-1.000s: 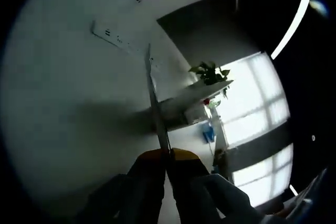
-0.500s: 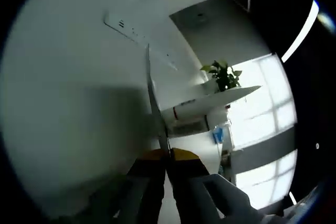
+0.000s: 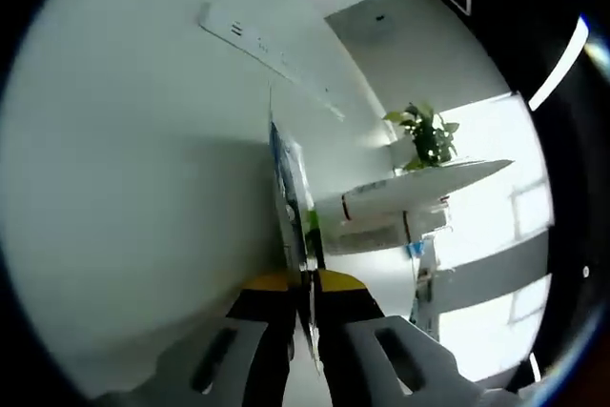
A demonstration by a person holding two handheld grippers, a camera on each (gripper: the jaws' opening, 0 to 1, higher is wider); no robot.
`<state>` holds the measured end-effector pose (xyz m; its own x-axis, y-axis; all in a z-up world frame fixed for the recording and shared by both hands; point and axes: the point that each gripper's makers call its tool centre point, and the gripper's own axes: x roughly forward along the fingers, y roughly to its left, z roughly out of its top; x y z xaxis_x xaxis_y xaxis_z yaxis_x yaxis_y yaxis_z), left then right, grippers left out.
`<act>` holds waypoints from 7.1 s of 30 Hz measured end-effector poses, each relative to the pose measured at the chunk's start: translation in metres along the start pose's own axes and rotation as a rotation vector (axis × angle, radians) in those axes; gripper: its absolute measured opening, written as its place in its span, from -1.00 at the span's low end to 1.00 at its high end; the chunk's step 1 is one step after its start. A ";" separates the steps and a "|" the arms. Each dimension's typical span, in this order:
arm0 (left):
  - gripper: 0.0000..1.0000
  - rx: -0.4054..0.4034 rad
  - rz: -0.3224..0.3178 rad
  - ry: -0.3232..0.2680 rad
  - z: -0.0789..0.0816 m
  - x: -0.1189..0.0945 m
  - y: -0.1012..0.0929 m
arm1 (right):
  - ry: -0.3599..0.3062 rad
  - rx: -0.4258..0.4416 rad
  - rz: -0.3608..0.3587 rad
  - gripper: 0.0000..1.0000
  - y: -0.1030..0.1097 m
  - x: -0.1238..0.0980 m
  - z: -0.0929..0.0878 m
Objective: Arrange the skincare products in the storage area until every visible bottle or jar stands upright without overlapping.
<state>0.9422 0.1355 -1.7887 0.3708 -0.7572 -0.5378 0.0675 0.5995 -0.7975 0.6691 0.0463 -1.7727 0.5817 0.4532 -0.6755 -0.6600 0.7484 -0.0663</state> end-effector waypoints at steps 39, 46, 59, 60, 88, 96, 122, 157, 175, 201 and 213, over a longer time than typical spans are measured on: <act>-0.28 0.104 0.256 0.062 0.003 -0.026 0.018 | 0.011 -0.024 0.007 -0.55 0.002 -0.001 -0.001; -0.23 0.162 0.228 0.072 0.002 -0.013 0.006 | 0.017 -0.024 0.002 -0.56 0.001 -0.001 -0.002; -0.36 0.219 0.297 0.098 0.010 -0.019 0.026 | 0.029 -0.026 0.001 -0.57 0.001 0.000 -0.004; -0.36 0.230 0.308 0.093 0.011 -0.021 0.027 | 0.031 -0.026 0.002 -0.57 0.001 0.001 -0.005; 0.99 1.413 0.262 0.568 0.028 0.045 0.011 | 0.036 -0.015 -0.003 -0.57 -0.002 0.001 -0.006; 0.90 1.377 0.232 0.596 0.022 0.043 0.016 | 0.039 -0.017 0.000 -0.57 -0.001 0.001 -0.007; 0.88 1.372 0.256 0.497 0.033 -0.010 -0.008 | 0.027 -0.022 0.004 -0.56 0.000 0.000 -0.004; 0.71 0.975 0.557 0.216 -0.129 -0.307 0.108 | -0.013 -0.074 0.023 -0.56 0.008 -0.004 0.008; 0.33 0.967 0.554 0.384 -0.159 -0.300 0.147 | 0.003 -0.076 0.052 -0.57 0.011 -0.003 0.004; 0.19 1.065 0.527 0.581 -0.172 -0.300 0.171 | 0.028 -0.066 0.052 -0.59 0.011 -0.003 0.000; -0.20 1.035 0.569 0.625 -0.178 -0.305 0.172 | 0.024 -0.069 0.045 -0.61 0.010 -0.003 0.001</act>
<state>0.6759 0.4232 -1.8101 0.1173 -0.1620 -0.9798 0.8159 0.5781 0.0021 0.6609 0.0531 -1.7705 0.5399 0.4733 -0.6960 -0.7168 0.6920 -0.0855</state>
